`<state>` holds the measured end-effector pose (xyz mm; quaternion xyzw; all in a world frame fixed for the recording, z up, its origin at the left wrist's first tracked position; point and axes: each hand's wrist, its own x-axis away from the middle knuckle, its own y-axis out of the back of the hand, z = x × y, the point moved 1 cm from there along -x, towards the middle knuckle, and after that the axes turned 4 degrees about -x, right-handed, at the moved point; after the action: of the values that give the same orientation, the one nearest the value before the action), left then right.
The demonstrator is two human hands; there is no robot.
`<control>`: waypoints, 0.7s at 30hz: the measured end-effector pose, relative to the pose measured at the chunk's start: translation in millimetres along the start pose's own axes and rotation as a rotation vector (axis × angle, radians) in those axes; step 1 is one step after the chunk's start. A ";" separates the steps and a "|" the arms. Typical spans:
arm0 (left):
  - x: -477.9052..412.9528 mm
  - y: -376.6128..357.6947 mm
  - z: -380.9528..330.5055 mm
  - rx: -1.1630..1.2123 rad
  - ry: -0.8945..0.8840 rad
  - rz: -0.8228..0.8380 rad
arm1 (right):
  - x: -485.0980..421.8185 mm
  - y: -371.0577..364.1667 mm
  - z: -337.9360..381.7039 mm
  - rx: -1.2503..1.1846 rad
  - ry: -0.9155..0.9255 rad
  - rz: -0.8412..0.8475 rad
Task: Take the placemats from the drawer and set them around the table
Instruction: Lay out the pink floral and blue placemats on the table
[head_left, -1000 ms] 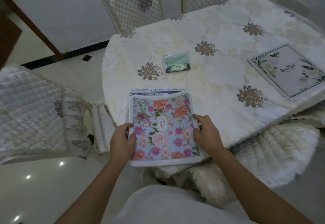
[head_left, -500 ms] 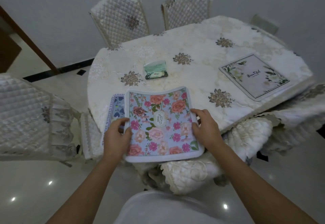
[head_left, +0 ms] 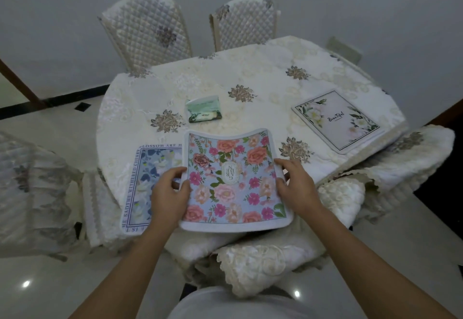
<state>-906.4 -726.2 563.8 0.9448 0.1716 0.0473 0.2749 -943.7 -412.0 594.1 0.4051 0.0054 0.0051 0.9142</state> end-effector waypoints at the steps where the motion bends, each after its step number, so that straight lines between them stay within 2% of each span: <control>1: -2.1 -5.1 -1.8 -0.002 -0.001 0.007 | -4.0 2.5 -4.3 0.001 -0.005 -0.003; 7: -26.1 -40.7 -20.7 -0.012 0.001 -0.005 | -51.9 17.4 -33.1 -0.001 0.002 0.034; 12: -39.3 -95.1 -36.5 -0.119 0.053 0.010 | -120.5 23.0 -76.1 0.020 0.069 0.129; 21: 7.7 -182.4 -46.6 -0.243 0.376 -0.141 | -178.0 15.0 -165.3 0.022 0.153 0.444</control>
<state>-962.2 -556.0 505.4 0.8652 0.2784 0.2233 0.3524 -1124.0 -282.0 495.2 0.4046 -0.0148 0.2368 0.8832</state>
